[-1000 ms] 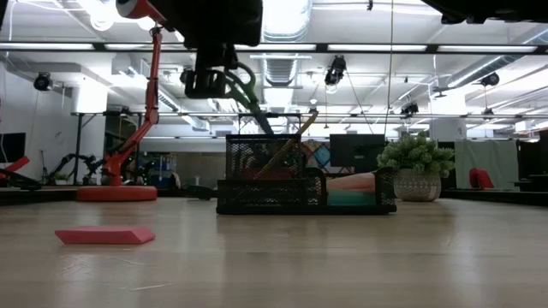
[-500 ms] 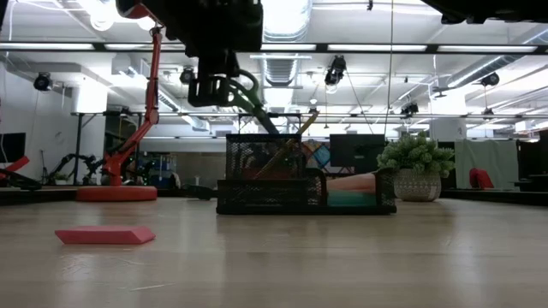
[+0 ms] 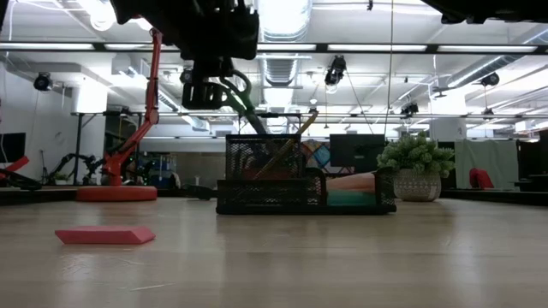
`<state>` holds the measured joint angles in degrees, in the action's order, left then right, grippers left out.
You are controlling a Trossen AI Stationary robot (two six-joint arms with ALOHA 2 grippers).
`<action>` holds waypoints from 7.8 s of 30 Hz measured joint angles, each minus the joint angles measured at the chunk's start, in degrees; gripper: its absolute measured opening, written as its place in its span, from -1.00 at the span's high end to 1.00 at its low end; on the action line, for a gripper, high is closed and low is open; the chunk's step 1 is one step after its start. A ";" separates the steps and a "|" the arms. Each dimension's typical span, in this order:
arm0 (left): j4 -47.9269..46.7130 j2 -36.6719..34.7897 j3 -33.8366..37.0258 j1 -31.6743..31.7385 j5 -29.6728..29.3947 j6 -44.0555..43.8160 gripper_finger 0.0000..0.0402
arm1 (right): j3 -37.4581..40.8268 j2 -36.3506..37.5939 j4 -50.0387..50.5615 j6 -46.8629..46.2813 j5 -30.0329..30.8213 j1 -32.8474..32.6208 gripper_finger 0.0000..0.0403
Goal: Pick and place office supplies into organizer
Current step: Put the green scissors into the black desk organizer, then put the green eraser into the black desk organizer
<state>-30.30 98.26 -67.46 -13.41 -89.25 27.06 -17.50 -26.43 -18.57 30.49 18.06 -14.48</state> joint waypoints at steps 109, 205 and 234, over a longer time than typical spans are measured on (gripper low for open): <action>5.17 -0.04 -1.85 0.45 10.12 9.78 0.83 | 0.00 -0.01 0.35 1.69 0.02 0.00 0.96; 12.12 6.92 -5.38 -5.32 11.86 12.42 0.19 | 0.02 -0.01 0.44 2.96 0.02 0.00 0.96; 13.56 0.82 -5.82 -9.50 12.44 12.30 0.19 | 0.02 0.00 0.33 2.72 0.02 0.02 0.96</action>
<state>-16.74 99.08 -73.28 -22.91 -76.82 39.36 -17.47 -26.43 -18.24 33.21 18.09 -14.46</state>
